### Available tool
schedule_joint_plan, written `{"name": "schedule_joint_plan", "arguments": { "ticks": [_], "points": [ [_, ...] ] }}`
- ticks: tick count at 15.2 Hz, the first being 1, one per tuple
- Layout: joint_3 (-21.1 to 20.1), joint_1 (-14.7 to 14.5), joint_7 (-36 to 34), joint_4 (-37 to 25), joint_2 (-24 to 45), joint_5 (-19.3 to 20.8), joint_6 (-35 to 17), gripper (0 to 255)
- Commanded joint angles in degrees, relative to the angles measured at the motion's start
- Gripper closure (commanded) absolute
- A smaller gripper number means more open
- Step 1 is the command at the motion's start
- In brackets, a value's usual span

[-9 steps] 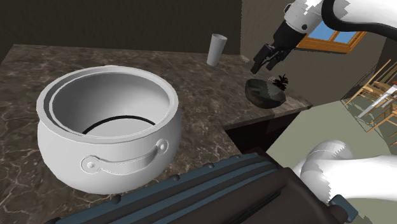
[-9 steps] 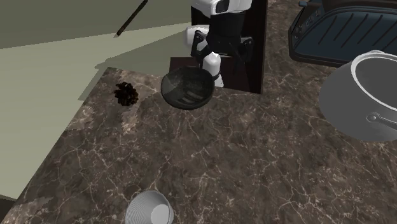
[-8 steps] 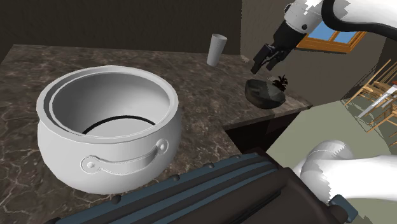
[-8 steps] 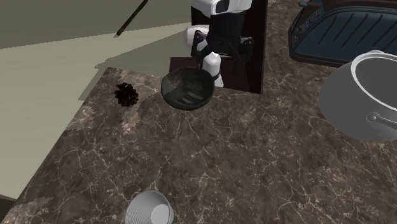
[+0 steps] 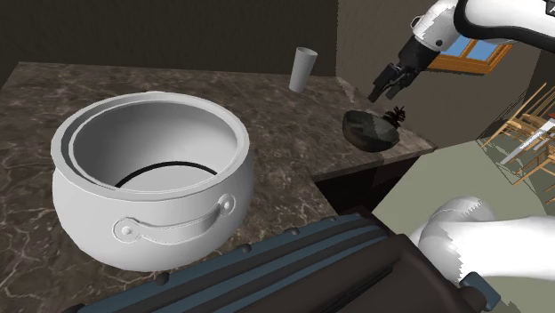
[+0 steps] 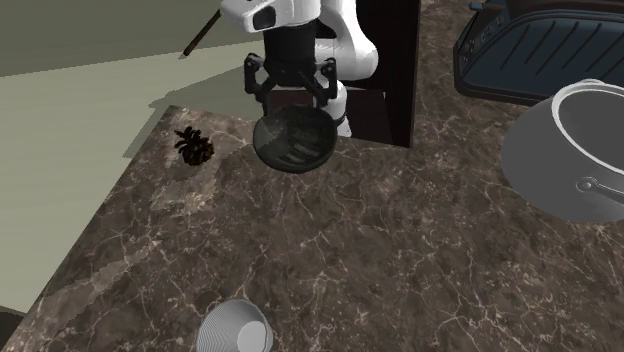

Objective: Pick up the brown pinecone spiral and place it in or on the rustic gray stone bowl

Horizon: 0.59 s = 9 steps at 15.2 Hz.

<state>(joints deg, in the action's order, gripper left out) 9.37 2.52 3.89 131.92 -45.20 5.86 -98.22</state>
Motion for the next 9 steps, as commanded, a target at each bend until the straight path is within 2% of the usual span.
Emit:
{"name": "schedule_joint_plan", "arguments": {
  "ticks": [1,9],
  "points": [
    [3.30,0.71,3.23,-0.82,0.42,0.82,0.72,0],
    [16.09,1.88,15.03,-6.36,7.17,2.52,1.17,0]
  ]
}}
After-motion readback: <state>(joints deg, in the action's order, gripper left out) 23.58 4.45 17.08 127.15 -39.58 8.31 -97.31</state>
